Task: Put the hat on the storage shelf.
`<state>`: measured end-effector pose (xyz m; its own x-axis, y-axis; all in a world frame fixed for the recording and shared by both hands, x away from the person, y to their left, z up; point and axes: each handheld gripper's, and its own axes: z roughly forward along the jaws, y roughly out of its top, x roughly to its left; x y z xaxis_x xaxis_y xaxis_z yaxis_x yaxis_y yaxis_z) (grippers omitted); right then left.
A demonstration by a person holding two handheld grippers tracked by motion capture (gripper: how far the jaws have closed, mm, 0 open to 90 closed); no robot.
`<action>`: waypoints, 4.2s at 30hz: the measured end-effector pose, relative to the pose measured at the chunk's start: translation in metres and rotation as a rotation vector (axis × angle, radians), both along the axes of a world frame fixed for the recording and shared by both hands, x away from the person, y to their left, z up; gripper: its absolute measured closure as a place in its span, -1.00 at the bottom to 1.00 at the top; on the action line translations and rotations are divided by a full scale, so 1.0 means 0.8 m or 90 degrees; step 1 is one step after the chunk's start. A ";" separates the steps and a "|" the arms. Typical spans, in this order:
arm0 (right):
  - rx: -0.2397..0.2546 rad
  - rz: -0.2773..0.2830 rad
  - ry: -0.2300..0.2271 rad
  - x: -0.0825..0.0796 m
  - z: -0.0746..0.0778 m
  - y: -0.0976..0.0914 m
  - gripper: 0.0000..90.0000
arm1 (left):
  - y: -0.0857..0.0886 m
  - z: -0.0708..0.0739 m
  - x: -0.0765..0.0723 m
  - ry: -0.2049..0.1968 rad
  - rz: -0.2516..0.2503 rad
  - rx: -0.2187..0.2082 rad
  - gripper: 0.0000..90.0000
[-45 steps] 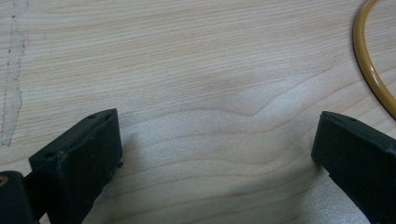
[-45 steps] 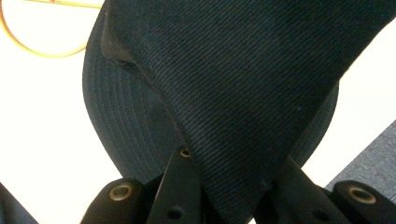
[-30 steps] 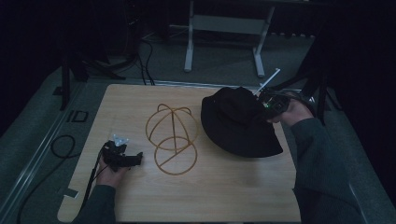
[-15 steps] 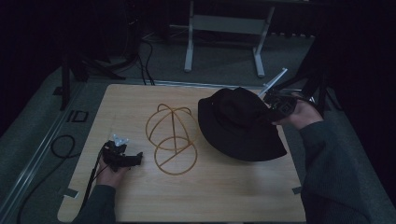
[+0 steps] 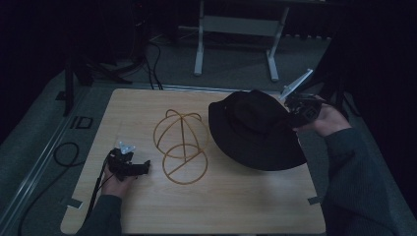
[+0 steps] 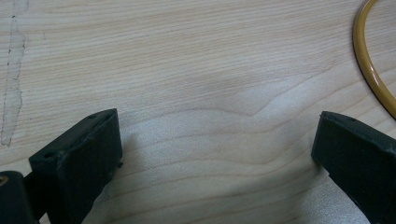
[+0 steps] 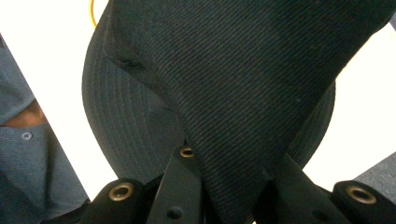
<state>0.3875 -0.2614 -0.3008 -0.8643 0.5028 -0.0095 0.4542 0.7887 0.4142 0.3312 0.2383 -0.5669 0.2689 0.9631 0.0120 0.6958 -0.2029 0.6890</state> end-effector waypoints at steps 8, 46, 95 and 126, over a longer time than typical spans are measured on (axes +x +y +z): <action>0.012 0.011 -0.005 -0.008 0.011 -0.005 0.92 | 0.000 0.000 0.000 0.000 0.000 0.000 -0.96; 0.051 0.081 -0.021 -0.021 0.051 0.009 0.92 | 0.000 0.000 0.000 0.001 -0.001 0.000 -0.96; 0.095 0.152 -0.063 -0.019 0.087 0.061 0.92 | 0.000 0.000 0.000 0.001 -0.001 0.000 -0.96; 0.099 0.197 -0.044 -0.002 0.075 0.127 0.91 | -0.001 0.000 0.000 0.001 -0.001 -0.001 -0.96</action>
